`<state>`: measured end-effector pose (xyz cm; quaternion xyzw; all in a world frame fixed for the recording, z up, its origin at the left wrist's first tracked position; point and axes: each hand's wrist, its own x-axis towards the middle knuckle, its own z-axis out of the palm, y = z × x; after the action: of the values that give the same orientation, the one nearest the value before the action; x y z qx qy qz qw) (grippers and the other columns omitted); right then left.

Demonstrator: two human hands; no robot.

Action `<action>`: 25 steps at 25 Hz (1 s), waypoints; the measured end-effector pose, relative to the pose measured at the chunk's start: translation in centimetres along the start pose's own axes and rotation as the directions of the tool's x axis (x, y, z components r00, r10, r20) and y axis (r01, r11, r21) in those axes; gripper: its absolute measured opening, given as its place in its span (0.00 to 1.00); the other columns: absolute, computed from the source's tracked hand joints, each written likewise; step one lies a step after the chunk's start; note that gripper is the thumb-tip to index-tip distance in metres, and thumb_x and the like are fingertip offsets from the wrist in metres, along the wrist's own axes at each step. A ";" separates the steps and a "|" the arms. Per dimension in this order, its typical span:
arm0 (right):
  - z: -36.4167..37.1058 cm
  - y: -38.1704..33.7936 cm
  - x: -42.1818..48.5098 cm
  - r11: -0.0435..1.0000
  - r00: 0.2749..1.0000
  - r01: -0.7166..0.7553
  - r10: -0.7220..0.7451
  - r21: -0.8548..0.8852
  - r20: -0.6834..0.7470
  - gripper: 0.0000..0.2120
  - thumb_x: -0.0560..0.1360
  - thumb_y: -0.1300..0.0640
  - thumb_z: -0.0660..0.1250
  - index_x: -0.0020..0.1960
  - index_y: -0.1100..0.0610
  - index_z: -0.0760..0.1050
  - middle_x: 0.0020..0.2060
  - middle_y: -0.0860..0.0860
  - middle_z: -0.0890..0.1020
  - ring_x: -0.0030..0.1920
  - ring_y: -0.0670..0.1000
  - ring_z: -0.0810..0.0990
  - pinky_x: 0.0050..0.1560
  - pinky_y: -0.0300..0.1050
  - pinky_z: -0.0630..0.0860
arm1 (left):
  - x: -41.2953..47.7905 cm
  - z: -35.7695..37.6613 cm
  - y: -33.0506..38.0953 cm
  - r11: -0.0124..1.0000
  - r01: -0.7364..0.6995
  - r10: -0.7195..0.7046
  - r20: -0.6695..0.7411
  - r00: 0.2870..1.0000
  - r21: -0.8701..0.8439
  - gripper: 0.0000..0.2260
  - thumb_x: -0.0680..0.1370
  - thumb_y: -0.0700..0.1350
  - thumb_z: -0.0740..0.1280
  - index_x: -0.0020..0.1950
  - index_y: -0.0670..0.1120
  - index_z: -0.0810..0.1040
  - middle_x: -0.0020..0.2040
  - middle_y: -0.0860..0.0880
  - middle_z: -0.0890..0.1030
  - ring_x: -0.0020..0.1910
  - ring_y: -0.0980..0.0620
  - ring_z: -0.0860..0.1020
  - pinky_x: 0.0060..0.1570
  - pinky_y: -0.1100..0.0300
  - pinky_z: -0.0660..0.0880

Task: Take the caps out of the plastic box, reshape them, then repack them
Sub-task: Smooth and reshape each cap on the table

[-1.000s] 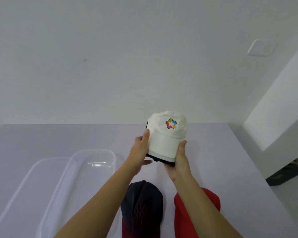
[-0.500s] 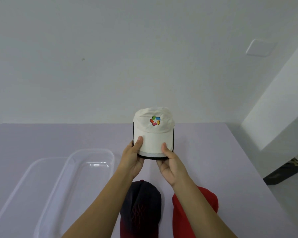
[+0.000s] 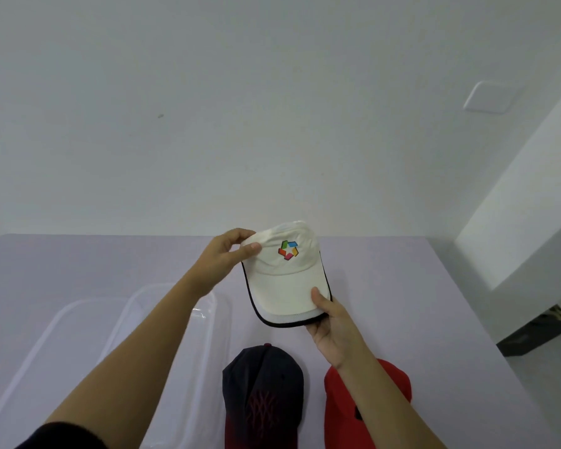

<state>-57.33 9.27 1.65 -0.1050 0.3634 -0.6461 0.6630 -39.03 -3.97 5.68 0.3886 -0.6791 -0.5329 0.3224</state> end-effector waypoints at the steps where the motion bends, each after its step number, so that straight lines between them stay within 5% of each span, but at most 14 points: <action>1: -0.1 0.1 -0.1 1.000 1.000 0.004 -0.004 0.005 0.000 0.25 0.68 0.60 0.68 0.64 0.62 0.71 0.54 0.57 0.83 0.51 0.53 0.83 0.42 0.42 0.81 | 0.1 -0.5 0.3 1.000 0.011 -0.012 0.024 1.000 0.016 0.14 0.70 0.54 0.70 0.50 0.48 0.80 0.49 0.47 0.82 0.49 0.52 0.79 0.55 0.56 0.73; 7: 0.5 1.3 -0.2 0.996 0.999 0.043 -0.043 0.079 -0.007 0.25 0.69 0.61 0.67 0.65 0.61 0.70 0.56 0.58 0.81 0.52 0.54 0.83 0.42 0.43 0.81 | 1.0 -1.4 1.5 0.984 -0.069 0.058 0.069 0.996 0.162 0.13 0.69 0.59 0.68 0.37 0.49 0.76 0.38 0.47 0.76 0.39 0.51 0.72 0.42 0.57 0.67; 12: 0.3 0.8 -0.1 0.988 0.991 0.132 -0.133 -0.075 -0.008 0.26 0.68 0.59 0.70 0.65 0.55 0.70 0.58 0.55 0.80 0.54 0.52 0.82 0.45 0.44 0.81 | 1.1 -1.4 1.5 0.978 -0.062 0.045 0.090 0.995 0.201 0.10 0.73 0.52 0.69 0.49 0.49 0.77 0.35 0.54 0.75 0.37 0.55 0.73 0.40 0.61 0.70; 16: 0.0 1.3 -0.1 0.979 0.988 0.153 -0.154 -0.138 0.007 0.25 0.69 0.58 0.70 0.65 0.53 0.70 0.59 0.54 0.80 0.55 0.52 0.81 0.47 0.45 0.80 | 1.3 -0.6 1.8 0.926 -0.064 0.027 0.104 0.994 0.372 0.14 0.75 0.53 0.68 0.35 0.44 0.75 0.30 0.54 0.72 0.30 0.57 0.68 0.32 0.64 0.63; 19: -0.3 1.5 -0.2 0.971 0.987 0.160 -0.160 -0.178 0.018 0.25 0.68 0.57 0.70 0.65 0.52 0.70 0.58 0.53 0.80 0.55 0.52 0.81 0.47 0.45 0.80 | 1.2 -0.7 2.3 0.939 -0.007 -0.051 0.158 0.986 0.343 0.19 0.74 0.61 0.65 0.40 0.45 0.80 0.37 0.46 0.80 0.35 0.55 0.73 0.38 0.62 0.68; 22: -0.7 1.8 -0.2 0.940 0.983 0.182 -0.180 -0.288 0.032 0.28 0.68 0.54 0.73 0.65 0.51 0.69 0.59 0.51 0.79 0.58 0.53 0.79 0.51 0.50 0.80 | 1.5 0.1 3.0 0.900 -0.020 -0.037 0.124 0.992 0.435 0.14 0.74 0.59 0.66 0.54 0.53 0.77 0.47 0.55 0.80 0.46 0.59 0.76 0.44 0.65 0.71; 25: -0.7 2.7 -0.2 0.917 0.980 0.186 -0.200 -0.354 -0.003 0.30 0.66 0.52 0.74 0.65 0.50 0.68 0.60 0.51 0.78 0.60 0.54 0.78 0.53 0.55 0.80 | 2.2 2.1 4.0 0.849 -0.078 0.068 0.038 0.997 0.522 0.08 0.74 0.53 0.69 0.45 0.49 0.76 0.39 0.54 0.78 0.38 0.58 0.76 0.36 0.68 0.69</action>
<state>-55.66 10.04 -0.40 -0.2446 0.4737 -0.6348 0.5593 -42.59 -4.36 9.12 0.4307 -0.8155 -0.3190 0.2184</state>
